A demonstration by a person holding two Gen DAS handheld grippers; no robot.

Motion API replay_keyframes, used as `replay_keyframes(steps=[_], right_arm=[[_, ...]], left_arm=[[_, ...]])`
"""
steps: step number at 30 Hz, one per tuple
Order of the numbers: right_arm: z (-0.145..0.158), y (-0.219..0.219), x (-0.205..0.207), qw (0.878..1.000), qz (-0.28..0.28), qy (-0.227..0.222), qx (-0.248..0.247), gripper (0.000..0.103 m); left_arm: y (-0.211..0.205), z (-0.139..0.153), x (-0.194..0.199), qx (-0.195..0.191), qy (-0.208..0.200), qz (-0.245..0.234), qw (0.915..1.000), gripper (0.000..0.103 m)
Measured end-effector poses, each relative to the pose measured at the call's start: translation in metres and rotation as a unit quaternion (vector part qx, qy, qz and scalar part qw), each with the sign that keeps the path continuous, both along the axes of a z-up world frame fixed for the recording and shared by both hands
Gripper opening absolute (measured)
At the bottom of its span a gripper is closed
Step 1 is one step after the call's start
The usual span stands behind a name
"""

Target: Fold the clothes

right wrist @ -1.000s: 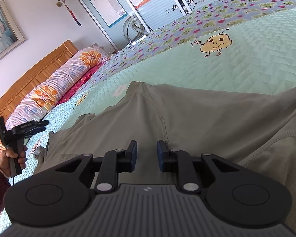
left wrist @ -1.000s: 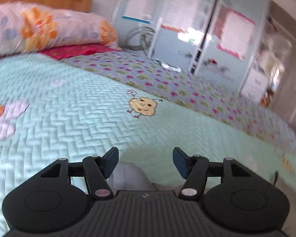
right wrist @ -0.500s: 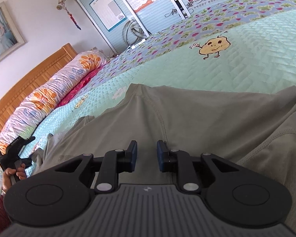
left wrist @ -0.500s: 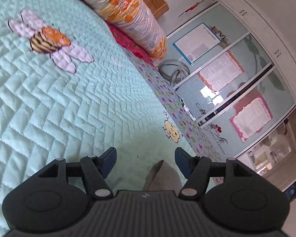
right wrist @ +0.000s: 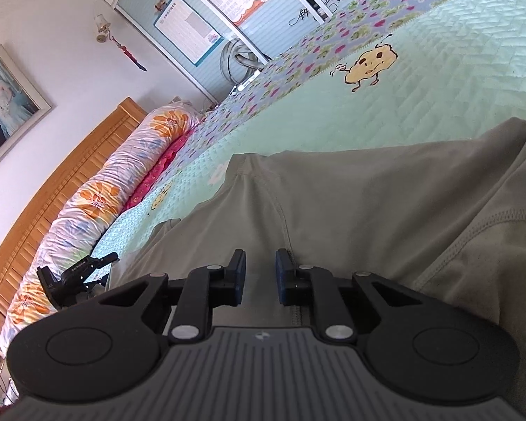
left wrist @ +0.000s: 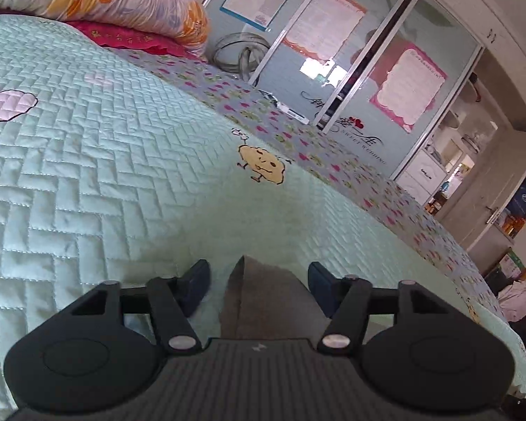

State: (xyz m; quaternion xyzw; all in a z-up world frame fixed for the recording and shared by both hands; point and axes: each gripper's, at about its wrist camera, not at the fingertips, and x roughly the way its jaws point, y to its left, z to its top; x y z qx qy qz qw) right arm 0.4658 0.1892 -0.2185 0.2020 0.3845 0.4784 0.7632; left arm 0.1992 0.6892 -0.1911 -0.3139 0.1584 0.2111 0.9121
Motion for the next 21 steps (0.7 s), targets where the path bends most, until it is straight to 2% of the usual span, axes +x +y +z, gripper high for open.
replay_keyframes(steps=[1, 3, 5, 8, 9, 10, 11, 12, 13, 14, 16, 18, 21], right_arm=[[0.001, 0.001, -0.001, 1.0, -0.001, -0.003, -0.004, 0.018], [0.005, 0.005, -0.006, 1.0, -0.007, -0.016, -0.019, 0.017], [0.017, 0.013, -0.02, 0.996, -0.029, -0.054, -0.062, 0.017], [0.049, 0.04, -0.056, 0.977, -0.066, -0.141, -0.149, 0.022], [0.062, 0.053, -0.068, 0.972, -0.064, -0.168, -0.154, 0.022], [0.073, 0.068, -0.071, 0.974, -0.051, -0.172, -0.141, 0.022], [0.084, 0.085, -0.07, 0.979, -0.033, -0.164, -0.121, 0.024], [0.094, 0.101, -0.07, 0.983, -0.016, -0.155, -0.101, 0.032], [0.098, 0.12, -0.062, 0.988, 0.008, -0.127, -0.086, 0.041], [0.096, 0.143, -0.051, 0.992, 0.039, -0.09, -0.081, 0.043], [0.087, 0.187, -0.034, 0.99, 0.088, -0.049, -0.095, 0.043], [0.077, 0.222, -0.02, 0.987, 0.113, -0.019, -0.115, 0.043], [0.066, 0.251, -0.008, 0.983, 0.122, -0.003, -0.138, 0.043]], left_arm=[[-0.003, 0.0, -0.001, 0.005, -0.002, 0.001, 1.0, 0.003], [-0.008, 0.001, -0.006, 0.018, -0.01, 0.011, 0.9997, 0.003], [-0.015, 0.008, -0.017, 0.035, -0.029, 0.039, 0.9982, 0.003], [-0.024, 0.013, -0.022, 0.058, -0.02, 0.073, 0.9954, 0.003], [-0.026, 0.014, -0.02, 0.066, -0.013, 0.076, 0.9949, 0.003], [-0.028, 0.014, -0.017, 0.072, -0.007, 0.073, 0.9947, 0.003], [-0.029, 0.014, -0.015, 0.074, -0.001, 0.072, 0.9947, 0.003], [-0.028, 0.013, -0.013, 0.073, 0.004, 0.072, 0.9947, 0.003], [-0.026, 0.011, -0.012, 0.067, 0.006, 0.072, 0.9951, 0.003], [-0.022, 0.009, -0.014, 0.054, 0.005, 0.074, 0.9958, 0.003], [-0.015, 0.003, -0.019, 0.024, 0.004, 0.081, 0.9964, 0.003], [-0.009, -0.001, -0.023, -0.001, 0.0, 0.085, 0.9964, 0.003], [-0.006, -0.003, -0.025, -0.012, -0.002, 0.086, 0.9962, 0.003]])
